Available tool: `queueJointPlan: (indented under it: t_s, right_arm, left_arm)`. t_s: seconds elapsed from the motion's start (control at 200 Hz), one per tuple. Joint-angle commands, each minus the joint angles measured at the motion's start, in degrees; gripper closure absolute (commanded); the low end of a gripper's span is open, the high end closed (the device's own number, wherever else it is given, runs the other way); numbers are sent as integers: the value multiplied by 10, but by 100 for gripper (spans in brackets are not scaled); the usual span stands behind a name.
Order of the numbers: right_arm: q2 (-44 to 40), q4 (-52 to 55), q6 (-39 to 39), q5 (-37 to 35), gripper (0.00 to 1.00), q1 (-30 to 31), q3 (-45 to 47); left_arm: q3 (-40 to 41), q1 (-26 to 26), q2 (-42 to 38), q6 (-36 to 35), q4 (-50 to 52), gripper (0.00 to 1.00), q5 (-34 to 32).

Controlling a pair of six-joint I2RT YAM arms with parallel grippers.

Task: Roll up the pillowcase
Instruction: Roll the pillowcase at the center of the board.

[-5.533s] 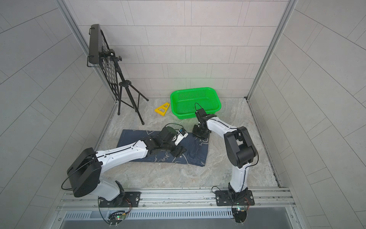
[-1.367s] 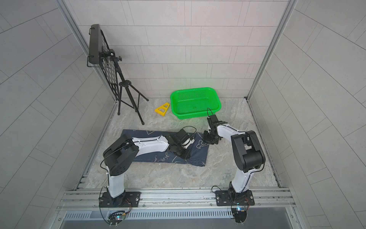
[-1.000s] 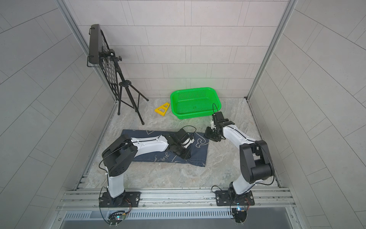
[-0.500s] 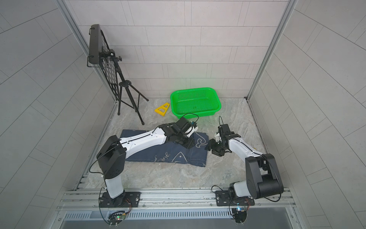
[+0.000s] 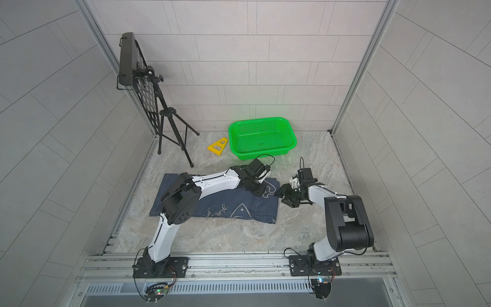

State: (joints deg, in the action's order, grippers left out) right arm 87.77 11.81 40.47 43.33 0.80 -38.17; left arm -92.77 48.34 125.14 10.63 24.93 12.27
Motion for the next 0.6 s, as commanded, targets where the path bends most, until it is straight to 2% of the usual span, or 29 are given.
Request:
queueJointPlan:
  t_s: [0.0, 0.245, 0.465, 0.59]
  right_arm:
    - [23, -39, 11, 13, 42, -1, 1]
    - [33, -90, 13, 40, 50, 6, 13]
    - [8, -105, 13, 45, 75, 11, 18]
    - [-16, -56, -7, 14, 85, 21, 5]
  left_arm:
    - [-13, -7, 8, -11, 9, 69, -3]
    - [1, -14, 21, -13, 14, 69, 13]
    - [-1, -17, 22, -10, 16, 65, 27]
    - [-1, -17, 4, -6, 15, 60, 28]
